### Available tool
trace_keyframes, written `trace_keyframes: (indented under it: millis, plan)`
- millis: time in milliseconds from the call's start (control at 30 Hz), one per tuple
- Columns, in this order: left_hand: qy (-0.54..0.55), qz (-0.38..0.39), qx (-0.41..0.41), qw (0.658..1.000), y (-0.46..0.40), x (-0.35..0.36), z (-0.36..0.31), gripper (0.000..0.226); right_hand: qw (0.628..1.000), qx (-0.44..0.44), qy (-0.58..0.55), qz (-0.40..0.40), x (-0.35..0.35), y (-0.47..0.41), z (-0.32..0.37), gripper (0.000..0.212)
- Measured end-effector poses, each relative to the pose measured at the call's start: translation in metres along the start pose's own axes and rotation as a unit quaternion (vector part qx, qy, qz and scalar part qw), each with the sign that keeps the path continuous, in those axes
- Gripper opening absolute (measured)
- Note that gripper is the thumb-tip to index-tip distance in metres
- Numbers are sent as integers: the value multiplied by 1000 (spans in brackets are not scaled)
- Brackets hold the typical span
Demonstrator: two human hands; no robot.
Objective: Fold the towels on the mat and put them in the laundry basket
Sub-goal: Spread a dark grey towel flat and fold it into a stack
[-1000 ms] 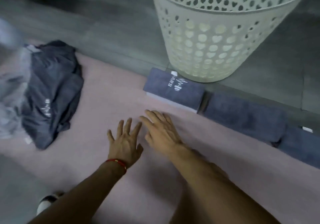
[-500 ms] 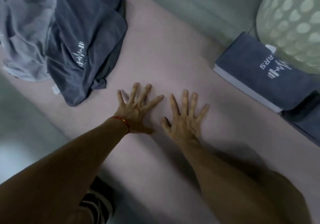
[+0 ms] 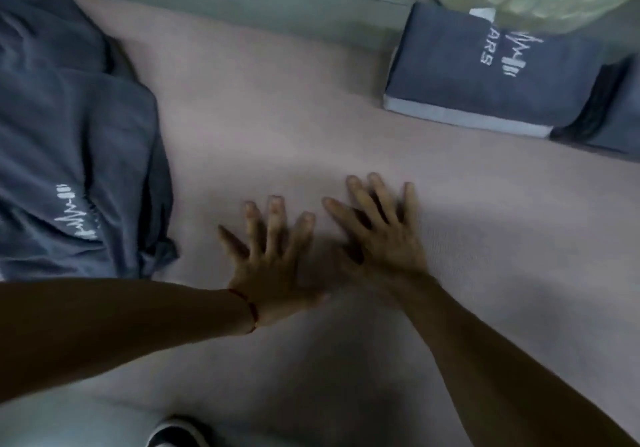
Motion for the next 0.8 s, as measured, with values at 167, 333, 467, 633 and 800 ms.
trace_keyframes:
  millis: [167,333,467,633,800]
  plan:
    - [-5,-21,-2,1000,-2,1,0,120,999,19,19,-38,6,2,-4,74]
    - [14,45,51,998,7,-2,5,117,985,139,-62,-86,5,13,20,69]
    - [124,165,133,969,36,-66,54,64,926,312,-197,-77,-7,-6,91,66]
    - [118,-237,2,964,96,-103,196,37,953,3,-268,-141,-46,-61,250,61]
    - [172,-210,-49,961,132,-29,267,76,981,-7,-191,-23,-35,-85,327,58]
Point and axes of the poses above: each hand's wrist, its own y-axis away from the middle knuckle, its own x-axis out of the palm, z = x × y, the point moved 7 cm from there along -y, towards the middle knuckle, and after that the axes turned 1 degree about y, right-handed, at the moved point
